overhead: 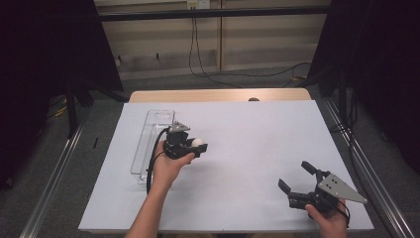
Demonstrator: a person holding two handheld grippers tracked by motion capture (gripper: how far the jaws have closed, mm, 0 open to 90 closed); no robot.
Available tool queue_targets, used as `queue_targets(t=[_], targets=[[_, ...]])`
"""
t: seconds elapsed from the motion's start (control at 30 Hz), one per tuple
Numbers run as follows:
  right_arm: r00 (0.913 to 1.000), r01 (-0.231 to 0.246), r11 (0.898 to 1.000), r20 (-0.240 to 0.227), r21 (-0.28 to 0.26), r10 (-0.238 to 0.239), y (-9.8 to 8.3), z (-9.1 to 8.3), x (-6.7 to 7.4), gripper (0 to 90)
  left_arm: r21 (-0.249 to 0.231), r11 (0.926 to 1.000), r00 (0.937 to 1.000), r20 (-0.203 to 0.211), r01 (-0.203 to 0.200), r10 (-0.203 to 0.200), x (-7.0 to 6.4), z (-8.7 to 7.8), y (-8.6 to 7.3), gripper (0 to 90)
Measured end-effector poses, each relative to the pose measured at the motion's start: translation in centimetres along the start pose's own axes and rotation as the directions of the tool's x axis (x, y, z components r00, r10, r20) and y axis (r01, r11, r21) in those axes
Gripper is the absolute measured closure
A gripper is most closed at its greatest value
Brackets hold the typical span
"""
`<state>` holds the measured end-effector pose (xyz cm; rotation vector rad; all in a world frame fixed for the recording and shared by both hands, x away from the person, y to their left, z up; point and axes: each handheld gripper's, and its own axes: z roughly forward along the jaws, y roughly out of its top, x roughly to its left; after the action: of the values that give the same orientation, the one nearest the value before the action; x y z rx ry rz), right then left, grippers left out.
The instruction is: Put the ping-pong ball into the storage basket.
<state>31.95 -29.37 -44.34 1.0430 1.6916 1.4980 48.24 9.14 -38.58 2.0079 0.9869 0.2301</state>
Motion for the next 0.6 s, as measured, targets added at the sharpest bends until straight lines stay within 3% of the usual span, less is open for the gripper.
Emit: queue_targets(t=[0.23, 0.27, 0.3, 0.33, 0.6], targets=[[1.0000, -0.008, 1.000, 0.003, -0.001, 0.008, 0.00, 0.01, 0.04, 1.1, -0.004, 1.0000, 1.0000, -0.004, 0.005, -0.005, 0.24, -0.29, -0.09, 51.2], [1.0000, -0.008, 1.000, 0.000, 0.000, 0.008, 0.00, 0.01, 0.03, 1.1, -0.013, 0.9997, 0.9998, -0.008, 0.020, -0.020, 0.23, -0.29, -0.12, 51.2], [1.0000, -0.006, 1.000, 0.000, 0.000, 0.006, 0.00, 0.02, 0.02, 1.1, 0.000, 1.0000, 1.0000, -0.006, 0.006, -0.006, 0.38, -0.42, -0.12, 51.2], [1.0000, -0.001, 1.000, -0.003, 0.000, 0.001, -0.01, 0.02, 0.01, 1.1, -0.014, 0.9996, 0.9997, -0.010, 0.023, -0.023, 0.31, -0.42, -0.12, 51.2], [1.0000, -0.003, 1.000, 0.001, 0.002, 0.003, -0.02, 0.07, 0.07, 1.1, -0.009, 0.9998, 0.9998, -0.014, 0.016, -0.016, 0.74, -0.84, -0.22, 51.2]])
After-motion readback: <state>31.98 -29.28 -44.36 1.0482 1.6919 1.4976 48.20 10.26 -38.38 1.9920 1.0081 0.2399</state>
